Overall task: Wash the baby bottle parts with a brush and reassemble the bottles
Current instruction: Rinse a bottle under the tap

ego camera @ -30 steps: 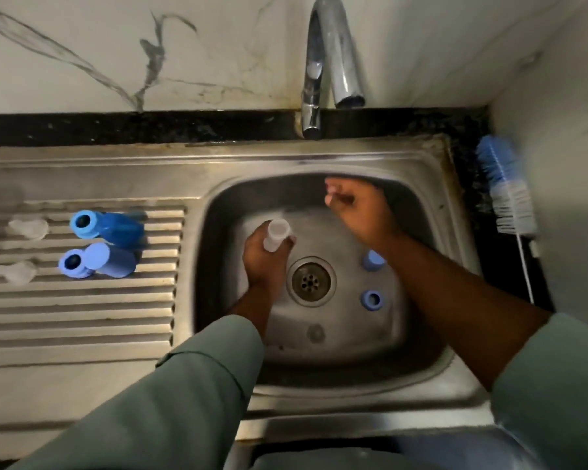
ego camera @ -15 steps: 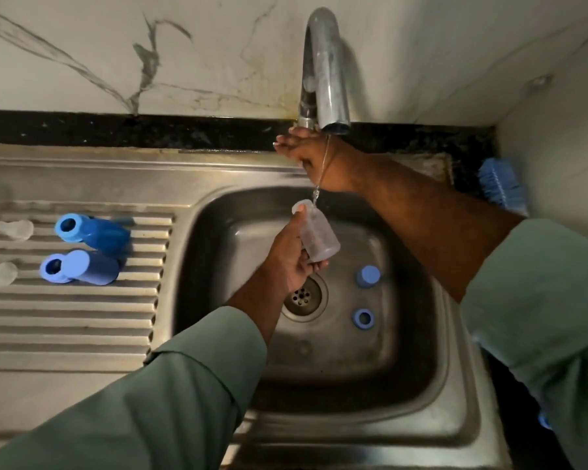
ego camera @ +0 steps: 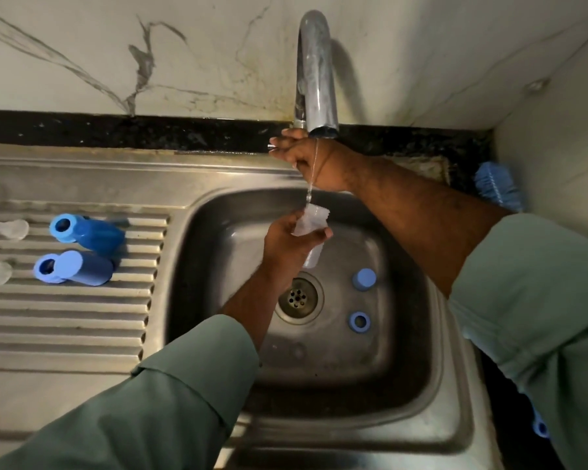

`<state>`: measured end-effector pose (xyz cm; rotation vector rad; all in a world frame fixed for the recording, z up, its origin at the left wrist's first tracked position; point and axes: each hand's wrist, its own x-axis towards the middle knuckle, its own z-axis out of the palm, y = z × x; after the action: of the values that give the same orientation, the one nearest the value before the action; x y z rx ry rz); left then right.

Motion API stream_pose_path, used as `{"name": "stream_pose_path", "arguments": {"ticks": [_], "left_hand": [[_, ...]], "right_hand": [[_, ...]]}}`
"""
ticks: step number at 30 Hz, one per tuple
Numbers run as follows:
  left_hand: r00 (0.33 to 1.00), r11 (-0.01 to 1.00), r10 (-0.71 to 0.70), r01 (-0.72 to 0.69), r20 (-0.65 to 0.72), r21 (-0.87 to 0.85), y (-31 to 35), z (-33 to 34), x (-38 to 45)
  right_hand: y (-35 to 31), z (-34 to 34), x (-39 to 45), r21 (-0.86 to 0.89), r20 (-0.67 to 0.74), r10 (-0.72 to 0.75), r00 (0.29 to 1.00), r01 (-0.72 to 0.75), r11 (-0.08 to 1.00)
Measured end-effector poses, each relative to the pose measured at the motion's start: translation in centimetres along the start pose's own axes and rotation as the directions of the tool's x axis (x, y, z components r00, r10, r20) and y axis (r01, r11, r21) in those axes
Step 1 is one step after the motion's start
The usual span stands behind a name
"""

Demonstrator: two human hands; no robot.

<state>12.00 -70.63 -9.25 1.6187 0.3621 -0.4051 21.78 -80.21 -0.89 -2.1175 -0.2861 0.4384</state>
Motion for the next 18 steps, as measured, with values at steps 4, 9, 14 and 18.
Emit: {"name": "stream_pose_path", "arguments": {"ticks": [4,9,14,18], "left_hand": [[0.991,0.975,0.111,-0.096,-0.07,0.198,0.1,-0.7,-0.3],[0.966,0.924,0.246,-0.21,-0.077,0.318,0.1,-1.5,-0.4],[0.948,0.917,0.31,-0.28,-0.068,0.283,0.3,-1.6,-0.6],[0.953,0.943,0.295,-0.281,-0.062,0.176,-0.1,-1.3,0.0]], "right_hand": [[0.1,0.1,0.4,0.27,0.039,0.022,0.999,-0.032,0.962],[0.7,0.0,0.7,0.224,0.044,0.043,0.998,-0.052,0.973],[1.0,-0.3,1.0,-0.117,0.045,0.03,0.999,-0.024,0.993],[0.5,-0.8,0.8,-0.452,0.169,0.012,0.986,0.066,0.889]]}}
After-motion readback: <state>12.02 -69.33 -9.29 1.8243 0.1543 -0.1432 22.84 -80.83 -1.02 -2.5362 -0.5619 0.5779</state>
